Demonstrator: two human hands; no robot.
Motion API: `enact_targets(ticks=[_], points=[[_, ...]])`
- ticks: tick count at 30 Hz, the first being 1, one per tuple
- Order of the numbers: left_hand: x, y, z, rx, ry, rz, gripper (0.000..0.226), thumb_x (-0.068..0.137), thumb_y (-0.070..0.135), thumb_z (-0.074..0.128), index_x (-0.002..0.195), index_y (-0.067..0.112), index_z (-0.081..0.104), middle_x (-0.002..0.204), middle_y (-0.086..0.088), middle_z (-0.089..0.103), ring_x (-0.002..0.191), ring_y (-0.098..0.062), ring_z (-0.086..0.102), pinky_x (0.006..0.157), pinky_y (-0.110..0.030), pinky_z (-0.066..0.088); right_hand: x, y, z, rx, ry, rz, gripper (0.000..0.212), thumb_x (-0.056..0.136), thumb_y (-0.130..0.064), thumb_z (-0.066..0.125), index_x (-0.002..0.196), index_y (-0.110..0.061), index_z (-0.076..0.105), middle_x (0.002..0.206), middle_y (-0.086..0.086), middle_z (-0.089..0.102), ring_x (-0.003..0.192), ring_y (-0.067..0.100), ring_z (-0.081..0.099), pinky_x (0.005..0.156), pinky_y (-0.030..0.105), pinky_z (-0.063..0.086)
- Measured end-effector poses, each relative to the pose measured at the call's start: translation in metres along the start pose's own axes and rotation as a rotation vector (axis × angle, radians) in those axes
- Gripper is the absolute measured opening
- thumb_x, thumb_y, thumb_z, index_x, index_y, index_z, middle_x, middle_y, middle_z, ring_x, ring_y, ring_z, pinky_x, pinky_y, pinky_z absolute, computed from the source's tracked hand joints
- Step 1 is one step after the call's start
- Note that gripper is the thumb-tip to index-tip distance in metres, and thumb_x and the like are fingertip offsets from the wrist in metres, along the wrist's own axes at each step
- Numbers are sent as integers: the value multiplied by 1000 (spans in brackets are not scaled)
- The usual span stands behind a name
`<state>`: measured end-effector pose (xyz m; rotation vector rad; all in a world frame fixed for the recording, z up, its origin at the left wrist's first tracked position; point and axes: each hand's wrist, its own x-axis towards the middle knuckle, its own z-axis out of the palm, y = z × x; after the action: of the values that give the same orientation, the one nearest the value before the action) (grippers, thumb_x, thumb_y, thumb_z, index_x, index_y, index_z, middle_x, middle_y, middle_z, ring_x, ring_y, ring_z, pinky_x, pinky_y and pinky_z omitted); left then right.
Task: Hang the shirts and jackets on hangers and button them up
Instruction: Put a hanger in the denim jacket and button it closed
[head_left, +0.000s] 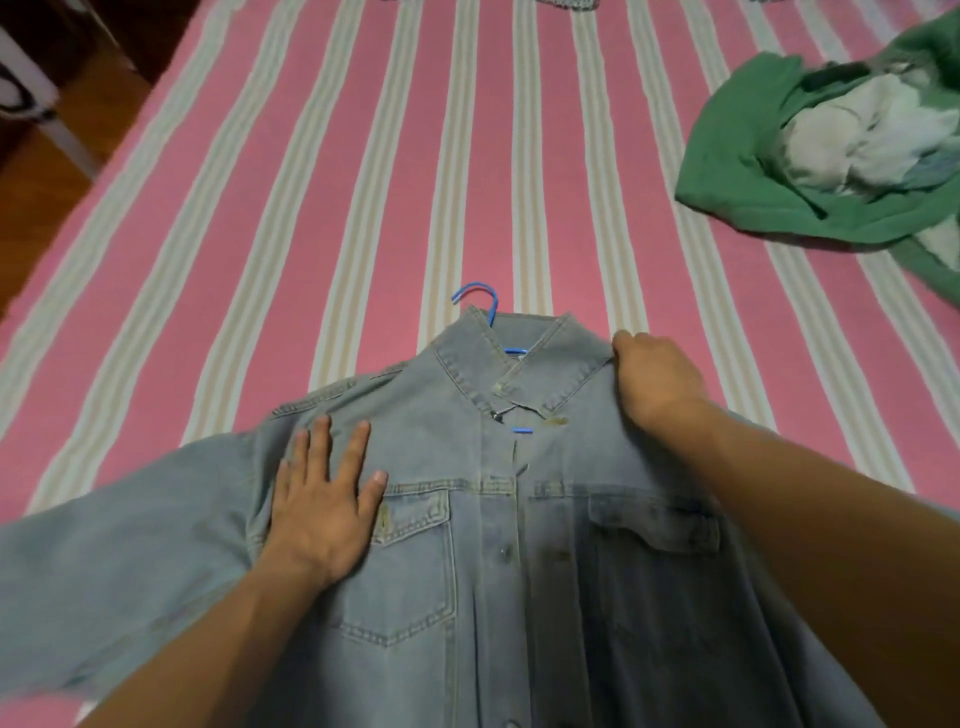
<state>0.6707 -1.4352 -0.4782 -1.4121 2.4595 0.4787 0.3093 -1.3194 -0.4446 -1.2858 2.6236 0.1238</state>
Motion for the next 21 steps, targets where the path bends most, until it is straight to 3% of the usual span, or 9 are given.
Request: enact_targets(ticks=[2, 5, 9, 11, 15, 18, 21], points=[[4, 5, 5, -13, -19, -16, 75, 93, 72, 1, 160, 40, -8, 168, -4, -23, 154, -24, -22, 125, -49, -8, 12, 7, -5, -34, 38, 91, 21, 96, -3, 40, 112, -6, 54, 108, 20, 60, 98, 38, 57, 71, 39, 38], [10, 13, 7, 13, -56, -50, 66, 100, 65, 14, 156, 47, -16, 165, -3, -30, 152, -26, -27, 123, -51, -14, 14, -9, 10, 37, 113, 59, 26, 93, -4, 47, 118, -2, 52, 118, 22, 53, 105, 41, 50, 78, 46, 42], [7, 8, 11, 7, -18, -12, 62, 100, 65, 7, 155, 49, -16, 165, -3, -30, 152, -27, -28, 123, -52, -13, -20, -19, 39, 72, 261, -63, 45, 91, -29, 64, 127, -3, 53, 120, 21, 52, 106, 40, 47, 85, 49, 44], [1, 7, 10, 44, -25, 18, 64, 95, 66, -5, 155, 47, -17, 165, -2, -29, 152, -27, -28, 124, -54, -10, -27, -12, 43, -34, 210, -106, 46, 94, -34, 64, 126, -4, 53, 110, 20, 56, 97, 39, 51, 76, 46, 45], [-14, 16, 1, 67, 46, 70, 62, 96, 65, -4, 155, 51, -14, 166, -1, -28, 152, -29, -26, 121, -56, -14, -7, -9, 18, -360, 111, -164, 30, 92, -12, 54, 120, -9, 44, 105, 12, 59, 91, 34, 59, 65, 38, 39], [-23, 18, 4, 50, -29, 19, 60, 98, 69, 3, 152, 55, -18, 164, 3, -32, 150, -29, -31, 119, -55, -18, 18, -5, -1, -248, 25, 43, 26, 97, -14, 49, 120, -6, 42, 112, 19, 58, 97, 40, 62, 68, 40, 36], [-15, 14, 17, 49, -147, -50, 62, 95, 73, 5, 149, 58, -21, 162, 5, -35, 150, -29, -32, 121, -59, -15, 15, -1, 3, -123, -57, 49, 40, 101, -22, 44, 135, -5, 36, 120, 25, 56, 103, 45, 61, 78, 45, 46]])
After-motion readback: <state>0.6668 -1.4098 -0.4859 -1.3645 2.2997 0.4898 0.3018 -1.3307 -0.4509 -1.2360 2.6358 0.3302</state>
